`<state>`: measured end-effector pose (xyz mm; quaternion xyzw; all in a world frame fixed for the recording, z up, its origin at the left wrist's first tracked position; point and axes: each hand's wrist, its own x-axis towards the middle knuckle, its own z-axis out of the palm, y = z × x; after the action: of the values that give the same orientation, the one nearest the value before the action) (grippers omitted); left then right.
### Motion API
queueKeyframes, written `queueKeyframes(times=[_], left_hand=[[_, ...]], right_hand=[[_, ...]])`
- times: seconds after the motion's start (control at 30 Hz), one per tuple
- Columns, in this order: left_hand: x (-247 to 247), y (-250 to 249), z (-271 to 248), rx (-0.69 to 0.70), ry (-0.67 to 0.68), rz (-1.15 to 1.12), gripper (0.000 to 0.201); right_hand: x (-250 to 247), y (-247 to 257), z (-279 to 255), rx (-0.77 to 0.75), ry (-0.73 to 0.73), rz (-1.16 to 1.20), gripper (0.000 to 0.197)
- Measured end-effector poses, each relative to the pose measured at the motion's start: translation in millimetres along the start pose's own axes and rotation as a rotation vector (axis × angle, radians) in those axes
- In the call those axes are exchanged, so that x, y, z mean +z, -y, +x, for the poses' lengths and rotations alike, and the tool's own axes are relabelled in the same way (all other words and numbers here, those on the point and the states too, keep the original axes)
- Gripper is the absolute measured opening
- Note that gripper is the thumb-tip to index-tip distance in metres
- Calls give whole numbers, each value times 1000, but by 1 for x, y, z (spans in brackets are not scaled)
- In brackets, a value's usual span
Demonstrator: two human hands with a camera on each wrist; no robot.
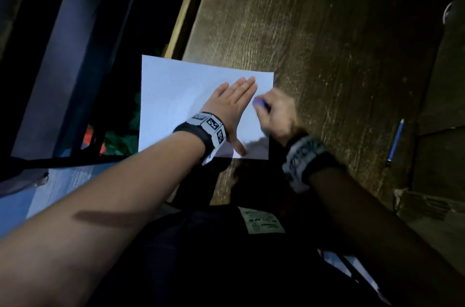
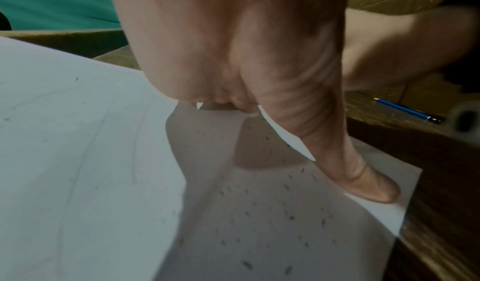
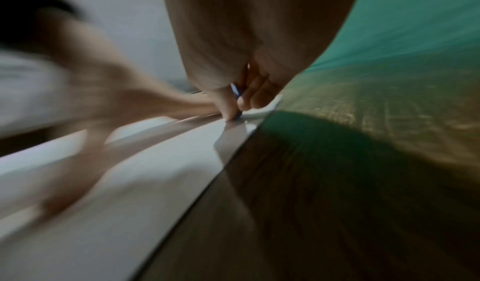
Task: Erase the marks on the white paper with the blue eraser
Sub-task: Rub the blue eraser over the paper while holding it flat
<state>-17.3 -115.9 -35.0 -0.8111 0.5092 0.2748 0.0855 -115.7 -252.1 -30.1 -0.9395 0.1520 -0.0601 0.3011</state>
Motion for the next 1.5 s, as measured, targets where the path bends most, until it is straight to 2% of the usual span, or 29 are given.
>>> queueKeyframes(times=[0.07, 0.13, 0.23, 0.3, 0.37, 0.43, 0.47, 0.53, 0.57, 0.63, 0.7, 0.77, 0.83, 0.9, 0.93, 1.0, 1.07, 1.13, 1.17, 1.23, 1.3, 1.33, 1.4, 1.5], left_hand=[[-1, -1, 0, 0, -5, 9, 173], [0, 0, 1, 2, -10, 3, 172], [2, 1, 2, -10, -30, 12, 167], [2, 1, 2, -11, -35, 14, 167], [2, 1, 1, -3, -21, 0, 170], [1, 1, 1, -5, -19, -6, 174], [1, 1, 2, -4, -20, -6, 175], [1, 1, 2, 0, -17, -11, 174], [2, 2, 2, -5, -22, -9, 173], [2, 2, 2, -7, -34, -3, 170], [2, 2, 2, -4, -30, 0, 169], [1, 2, 1, 0, -11, -2, 171], [1, 2, 1, 8, 5, -8, 173], [0, 1, 1, 9, 4, -15, 174], [-1, 1, 1, 7, 3, -15, 174], [0, 2, 2, 2, -5, -6, 172], [1, 2, 2, -6, -15, 8, 169], [1, 1, 2, -8, -18, 11, 169], [1, 1, 2, -4, -11, 6, 170], [0, 0, 1, 2, 9, 1, 172], [-2, 0, 0, 0, 8, 7, 173], [-2, 0, 0, 2, 7, 5, 173], [0, 0, 1, -4, -12, 12, 170], [2, 2, 1, -10, -40, 12, 163]], right_hand=[[1, -7, 18, 66, -87, -15, 9], [10, 4, -1, 86, -94, -11, 8], [16, 24, -60, 10, 67, -25, 7], [11, 22, -58, -65, 152, 0, 5], [10, 7, -23, -69, 68, 22, 6], [6, -2, 13, 41, -73, -7, 6], [6, -5, 20, 71, -112, -7, 8], [10, 3, -1, 64, -133, 9, 5], [13, 8, -21, 21, -114, 13, 6], [16, 17, -61, -26, 35, -5, 6], [13, 18, -68, -84, 125, -21, 7], [12, 8, -38, -76, 39, 20, 9], [7, -3, 1, 7, -112, -11, 3], [7, -9, 15, 95, -162, -28, 5], [10, -4, 6, 131, -155, -4, 5], [17, 12, -29, 88, -111, -1, 4], [16, 29, -63, 19, 62, -15, 5], [10, 25, -55, -52, 131, -14, 10], [9, 17, -38, -46, 77, -17, 12], [6, 6, 0, 92, -80, -28, 8], [7, -1, 16, 184, -171, -16, 7], [11, 4, 8, 186, -165, -6, 5], [17, 17, -29, 83, -123, 9, 5], [19, 25, -64, -33, 60, -12, 8]])
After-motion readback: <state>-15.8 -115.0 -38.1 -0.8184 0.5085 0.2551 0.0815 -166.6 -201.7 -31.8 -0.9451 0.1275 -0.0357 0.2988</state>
